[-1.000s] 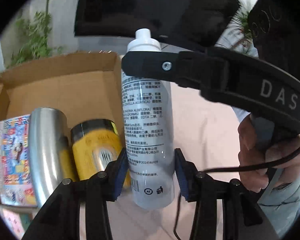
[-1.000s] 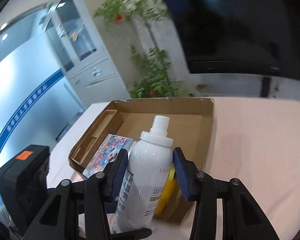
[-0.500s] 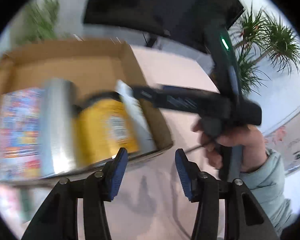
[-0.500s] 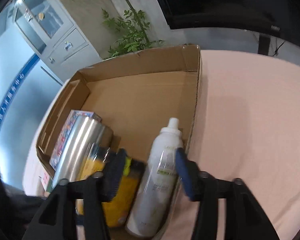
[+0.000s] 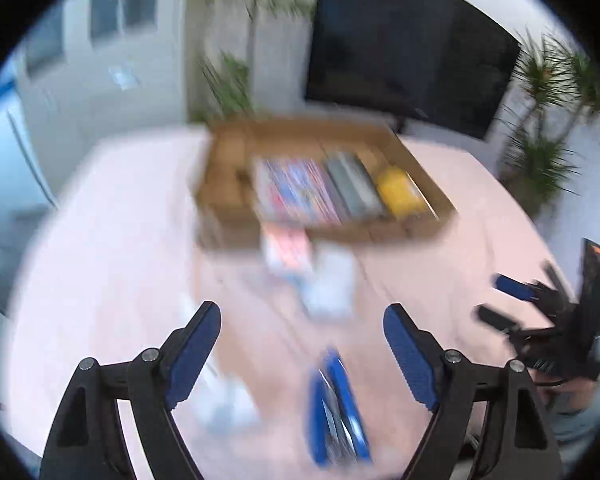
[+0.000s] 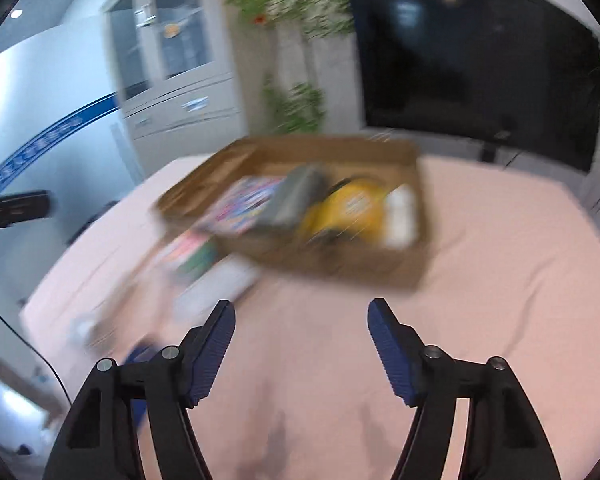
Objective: Organize rigid objects
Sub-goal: 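Grasp the blue stapler on the table with the left tool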
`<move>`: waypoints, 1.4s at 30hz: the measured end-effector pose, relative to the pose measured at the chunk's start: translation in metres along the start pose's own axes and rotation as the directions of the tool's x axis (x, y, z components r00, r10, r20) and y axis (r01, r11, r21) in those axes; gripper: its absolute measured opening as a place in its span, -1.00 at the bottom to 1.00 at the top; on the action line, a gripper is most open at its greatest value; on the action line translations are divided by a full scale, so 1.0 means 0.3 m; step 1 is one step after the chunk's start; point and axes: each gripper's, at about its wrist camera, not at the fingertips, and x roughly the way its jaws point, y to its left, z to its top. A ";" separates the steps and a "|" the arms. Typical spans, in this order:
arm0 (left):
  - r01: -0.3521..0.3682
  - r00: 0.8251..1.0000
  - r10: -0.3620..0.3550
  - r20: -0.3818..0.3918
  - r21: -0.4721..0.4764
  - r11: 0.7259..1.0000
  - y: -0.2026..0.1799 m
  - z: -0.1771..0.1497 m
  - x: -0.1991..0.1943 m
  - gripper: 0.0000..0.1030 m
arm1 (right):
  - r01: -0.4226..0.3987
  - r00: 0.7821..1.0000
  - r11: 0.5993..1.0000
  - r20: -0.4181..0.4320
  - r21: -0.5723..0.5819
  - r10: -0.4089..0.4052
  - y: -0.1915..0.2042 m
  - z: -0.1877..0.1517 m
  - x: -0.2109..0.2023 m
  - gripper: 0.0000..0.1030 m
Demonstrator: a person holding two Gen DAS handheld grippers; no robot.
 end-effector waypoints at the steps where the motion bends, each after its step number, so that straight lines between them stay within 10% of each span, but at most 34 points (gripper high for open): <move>1: 0.037 0.999 -0.038 -0.035 -0.039 0.999 0.009 -0.058 0.045 0.61 | -0.033 0.999 0.999 -0.010 -0.014 0.033 0.058 -0.044 -0.005 0.82; 7: 0.149 0.956 -0.205 -0.209 -0.258 0.955 0.056 -0.252 0.299 0.53 | -0.246 0.961 0.962 -0.159 -0.116 0.226 0.337 -0.242 0.050 0.97; 15: 0.187 0.929 -0.257 -0.267 -0.261 0.947 -0.074 -0.261 0.394 0.52 | -0.306 0.938 0.943 -0.211 -0.127 0.276 0.400 -0.303 0.078 0.80; 22: 0.370 0.850 -0.446 -0.280 -0.285 0.884 -0.263 -0.216 0.485 0.43 | -0.195 0.972 0.975 -0.156 -0.108 0.178 0.240 -0.252 0.079 0.78; 28: 0.481 0.775 -0.546 -0.320 -0.263 0.837 -0.428 -0.177 0.577 0.41 | -0.086 0.968 0.996 -0.236 0.019 0.088 0.049 -0.271 0.127 0.32; 36: 0.446 0.784 -0.521 -0.337 -0.279 0.850 -0.420 -0.156 0.578 0.43 | -0.141 0.970 0.974 -0.172 0.178 0.171 -0.121 -0.230 0.138 -0.53; 42: 0.441 0.807 -0.540 -0.239 -0.363 0.821 -0.307 -0.126 0.551 0.42 | -0.214 0.956 0.973 -0.186 0.091 0.228 -0.105 -0.130 0.227 -0.74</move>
